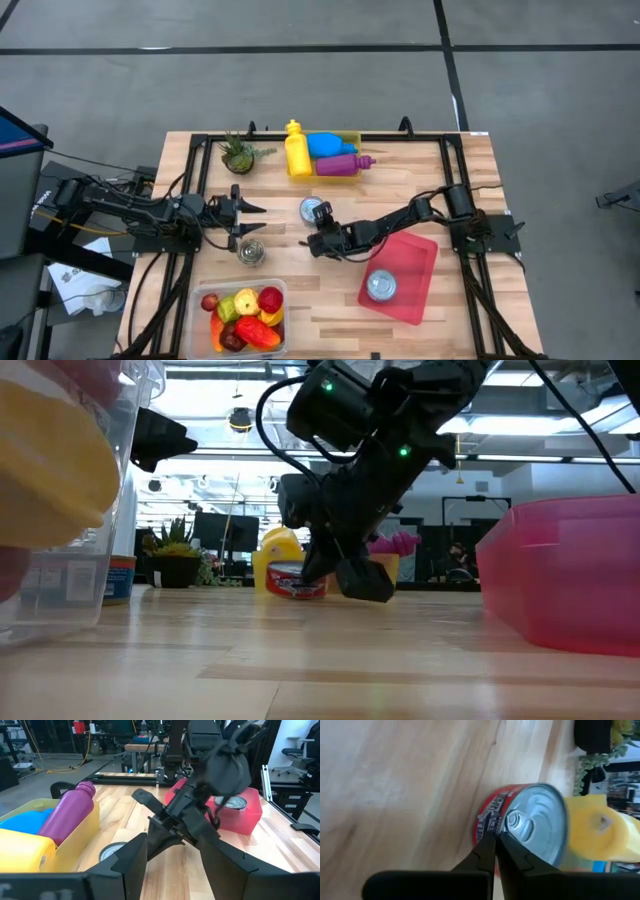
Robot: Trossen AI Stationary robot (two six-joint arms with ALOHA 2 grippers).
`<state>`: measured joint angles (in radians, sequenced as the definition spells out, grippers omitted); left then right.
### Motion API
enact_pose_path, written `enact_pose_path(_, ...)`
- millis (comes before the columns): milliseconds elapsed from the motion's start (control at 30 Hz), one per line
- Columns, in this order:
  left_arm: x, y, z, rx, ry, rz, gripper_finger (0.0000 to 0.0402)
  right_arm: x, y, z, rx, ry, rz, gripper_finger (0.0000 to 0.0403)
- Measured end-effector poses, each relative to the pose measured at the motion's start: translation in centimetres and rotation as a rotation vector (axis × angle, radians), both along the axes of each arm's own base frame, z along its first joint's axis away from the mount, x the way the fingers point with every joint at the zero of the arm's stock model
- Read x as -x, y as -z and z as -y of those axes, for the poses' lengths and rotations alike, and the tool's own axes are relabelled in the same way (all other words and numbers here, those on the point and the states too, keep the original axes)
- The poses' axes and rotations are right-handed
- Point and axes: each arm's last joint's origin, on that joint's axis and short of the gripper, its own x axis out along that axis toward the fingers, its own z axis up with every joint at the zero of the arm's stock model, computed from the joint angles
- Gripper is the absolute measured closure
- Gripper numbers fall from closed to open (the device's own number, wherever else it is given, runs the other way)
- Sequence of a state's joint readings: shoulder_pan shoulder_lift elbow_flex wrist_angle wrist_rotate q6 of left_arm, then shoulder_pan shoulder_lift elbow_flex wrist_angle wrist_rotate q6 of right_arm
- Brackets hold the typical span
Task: Pick & Place Food Item
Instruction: Put the red tuna can into the red bin
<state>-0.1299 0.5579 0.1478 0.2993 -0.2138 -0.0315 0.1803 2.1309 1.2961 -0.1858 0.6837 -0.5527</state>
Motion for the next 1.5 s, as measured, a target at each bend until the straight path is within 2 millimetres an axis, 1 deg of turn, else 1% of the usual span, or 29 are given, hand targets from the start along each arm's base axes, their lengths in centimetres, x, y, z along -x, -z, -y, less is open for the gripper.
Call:
enact_pose_path(233, 0.0, 0.0, 0.0, 0.003, -0.001, 0.001, 0.0229, 0.8, -0.2, -2.4, 0.090, 0.014, 0.012, 0.0403)
enact_pose_path(433, 0.0, 0.0, 0.0, 0.003, -0.001, 0.001, 0.0229, 1.0, -1.8, -4.9, 0.153, 0.070, 0.041, 0.0403)
enact_pose_path(600, 0.0, 0.0, 0.0, 0.011, -0.002, 0.001, 0.0229, 0.8, -4.6, -6.6, 0.171, 0.103, 0.034, 0.0403)
enact_pose_path(767, 0.0, 0.0, 0.0, 0.009, -0.006, -0.003, 0.0229, 1.9, -7.9, -8.3, 0.157, 0.163, -0.013, 0.0403)
enact_pose_path(933, 0.0, 0.0, 0.0, 0.009, -0.006, -0.004, 0.0229, 3.8, -11.0, -10.2, 0.047, 0.278, -0.039, 0.0403)
enact_pose_path(1100, 0.0, 0.0, 0.0, 0.001, -0.004, -0.005, 0.0229, 6.0, -12.8, -12.6, -0.128, 0.419, -0.051, 0.0403)
enact_pose_path(1200, 0.0, 0.0, 0.0, -0.006, -0.003, 0.002, 0.0229, 7.3, -13.2, -14.1, -0.198, 0.503, -0.045, 0.0403)
enact_pose_path(1300, 0.0, -0.2, 0.0, -0.024, -0.001, 0.021, 0.0229, 8.4, -13.2, -15.3, -0.252, 0.564, -0.051, 0.0403)
enact_pose_path(1500, -0.1, -0.6, 0.0, -0.039, 0.004, 0.052, 0.0229, 9.6, -12.9, -16.8, -0.370, 0.668, -0.104, 0.0403)
